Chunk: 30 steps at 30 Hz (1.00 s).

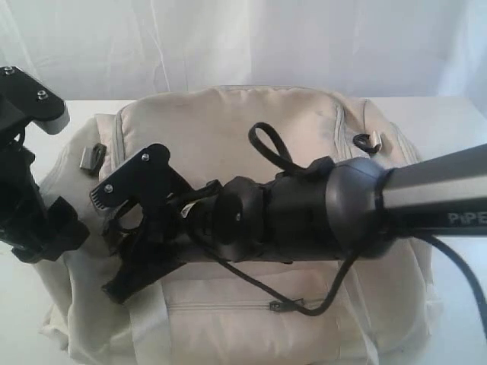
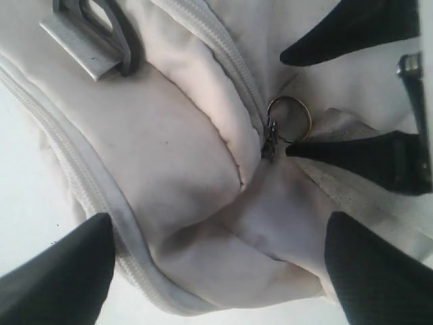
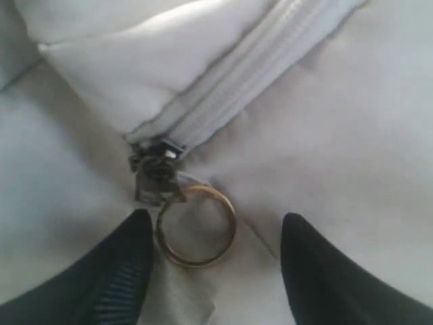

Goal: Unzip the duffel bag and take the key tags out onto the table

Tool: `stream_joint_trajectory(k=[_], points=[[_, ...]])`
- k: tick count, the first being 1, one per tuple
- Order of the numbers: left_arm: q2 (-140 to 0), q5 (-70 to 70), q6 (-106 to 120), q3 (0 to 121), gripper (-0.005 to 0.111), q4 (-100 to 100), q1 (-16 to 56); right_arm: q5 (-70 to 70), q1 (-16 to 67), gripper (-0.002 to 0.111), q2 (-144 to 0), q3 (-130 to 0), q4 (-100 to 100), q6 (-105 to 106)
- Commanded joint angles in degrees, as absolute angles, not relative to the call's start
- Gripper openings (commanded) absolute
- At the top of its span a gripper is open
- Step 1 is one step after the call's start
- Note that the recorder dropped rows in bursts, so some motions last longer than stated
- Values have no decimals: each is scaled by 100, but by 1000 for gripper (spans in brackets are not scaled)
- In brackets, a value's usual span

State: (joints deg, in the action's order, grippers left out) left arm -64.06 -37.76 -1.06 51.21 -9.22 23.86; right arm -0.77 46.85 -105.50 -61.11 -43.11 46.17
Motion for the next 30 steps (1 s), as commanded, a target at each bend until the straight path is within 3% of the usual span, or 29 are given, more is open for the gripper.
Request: stream_joint_trajectory(k=[1,4,9,17,30], points=[[-6364,-3841,-166,5071,84,-913,2411,-128,4755,53,-10706,-6233,-4307,4637],[-6364,-3853,-166,5071,84,-913,2411,-210,4755,50,-10742,-6283,-4307,4637],[-6364,-3853,-166,5071,84,-913,2411,-579,4755,27,-10755,-6283,-4307,4626],[-6364,-3852,-166,5071,84,-913,2411,-626,4755,1,-10755,-6283,-4281,4636],[-6364,-3987,-166,5071,84,-913,2411,-1083,4755,0,-9805,-6283,-4281,4924]])
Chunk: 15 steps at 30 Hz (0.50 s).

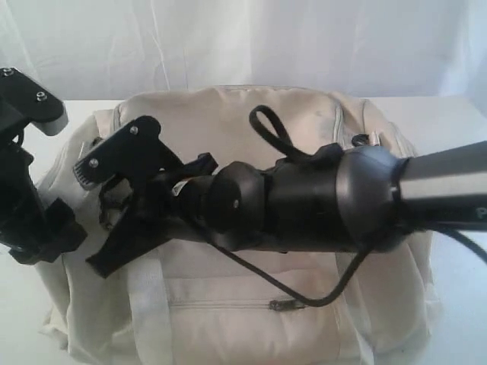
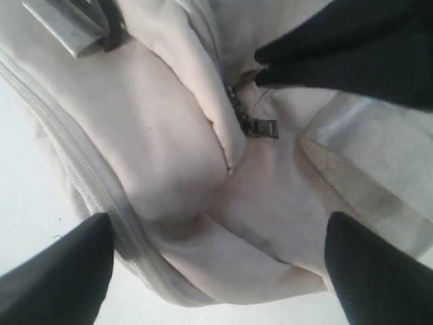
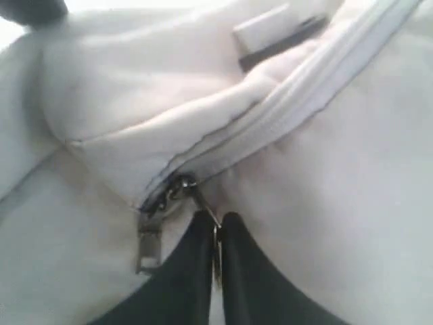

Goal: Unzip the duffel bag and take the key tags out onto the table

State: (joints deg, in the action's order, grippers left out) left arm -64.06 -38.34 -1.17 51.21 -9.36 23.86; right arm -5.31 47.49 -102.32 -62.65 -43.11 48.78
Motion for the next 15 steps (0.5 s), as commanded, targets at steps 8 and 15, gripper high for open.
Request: stream_joint_trajectory(k=[8,15], points=[[-6364,-3618,-155,4755,84,-903,2411,-1624,4755,0,-9604,-6359,-4148,4924],[-6529,-2978,-303,4328,49,-608,2411,-1637,4755,0,-9604,-6478,-4154,4924]])
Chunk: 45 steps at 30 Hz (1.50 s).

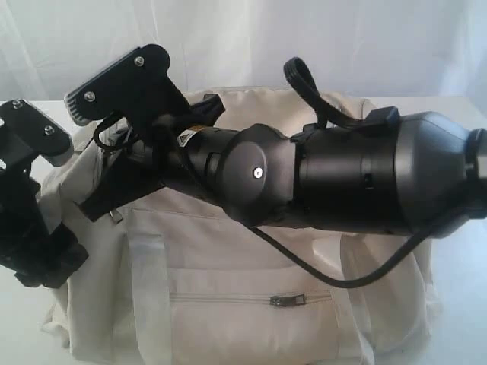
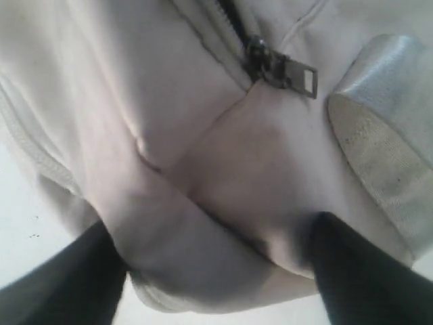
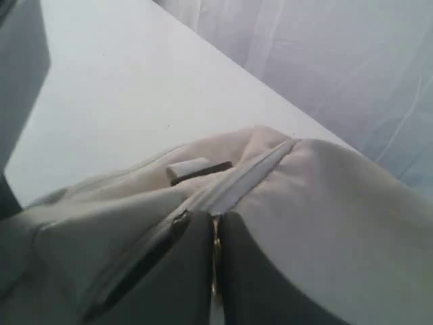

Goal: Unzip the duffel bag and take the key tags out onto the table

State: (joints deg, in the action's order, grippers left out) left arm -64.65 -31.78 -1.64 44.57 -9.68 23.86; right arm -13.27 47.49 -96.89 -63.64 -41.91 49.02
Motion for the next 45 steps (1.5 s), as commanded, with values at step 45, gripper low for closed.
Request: stream_joint_trajectory(k=[45], points=[[-6061,-3563,-259,4318,0,-140,2411,-4065,3022,0,-10643,-7425,-3883,4743]])
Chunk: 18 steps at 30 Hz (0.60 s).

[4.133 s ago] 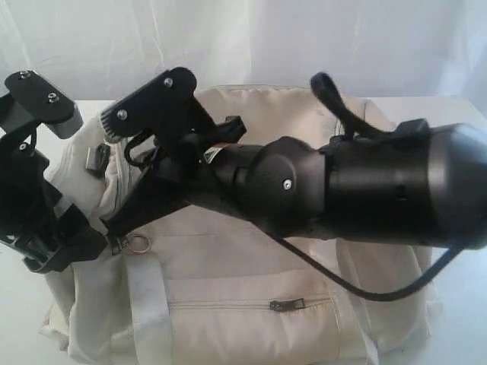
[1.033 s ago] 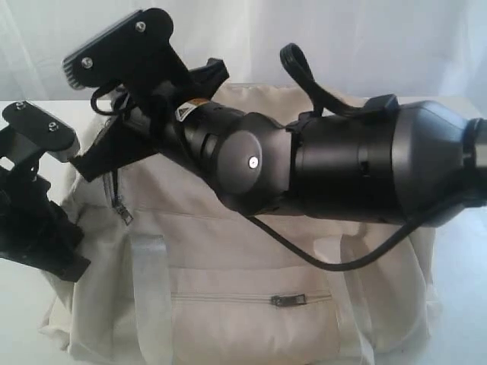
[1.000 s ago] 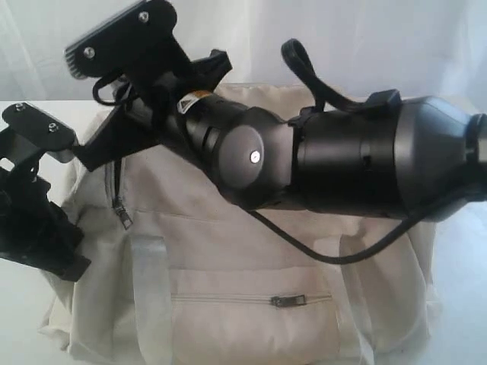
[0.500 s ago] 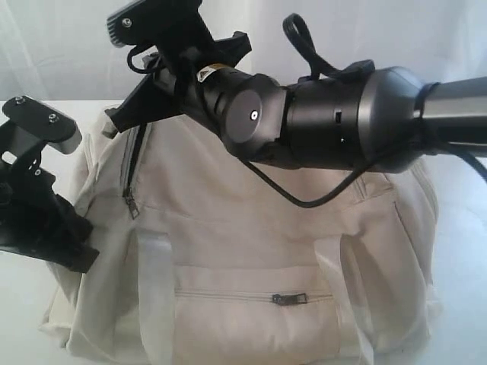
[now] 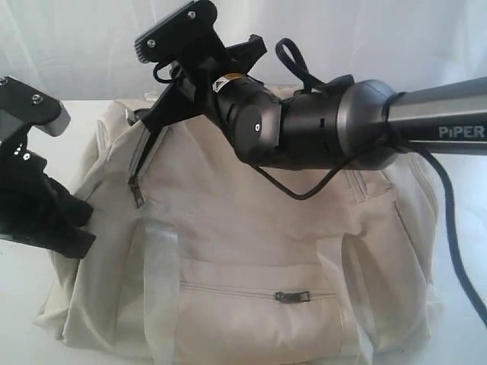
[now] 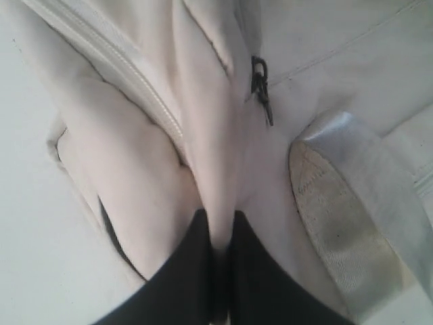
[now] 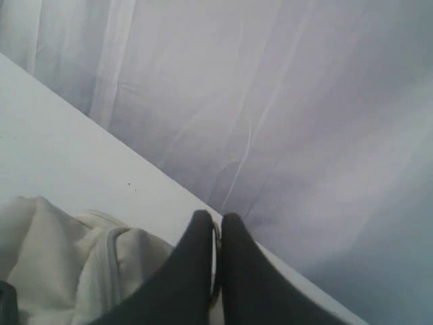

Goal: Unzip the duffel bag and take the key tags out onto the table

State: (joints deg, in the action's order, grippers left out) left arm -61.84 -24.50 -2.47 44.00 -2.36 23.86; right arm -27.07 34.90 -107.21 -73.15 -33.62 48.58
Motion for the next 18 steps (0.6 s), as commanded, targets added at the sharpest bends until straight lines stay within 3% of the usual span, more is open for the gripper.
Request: stream_joint_trajectory(k=[1,6,10,12,13,14,16,18], points=[[-6061,-3563,-259,4318,0,-140,2411,-4065,3022,0,-10643,-7425,-3957,4701],[-6061,-3048,-275,4355,0,-140,2411,-3740,3022,0,-10561,-7425,-3913,4261],[-6061,-1833,-275,4711,1,-173,2411,-3067,3022,0,-10160,-7425,-3845,3395],[-6061,-1699,-275,5002,15,-173,2411,-2687,3022,0,-9920,-7425,-3799,3139],[-6061,-1744,-264,5197,31,-256,2411,-2392,3022,0,-9802,-7425,-3715,3040],[-6061,-1800,-264,5268,38,-276,2411,-2243,3022,0,-9767,-7425,-3663,3011],[-6061,-1968,-264,5471,75,-420,2411,-1812,3022,0,-9679,-7425,-3577,2998],[-6061,-1913,-264,5508,87,-466,2411,-1636,3022,0,-9679,-7425,-3577,2881]])
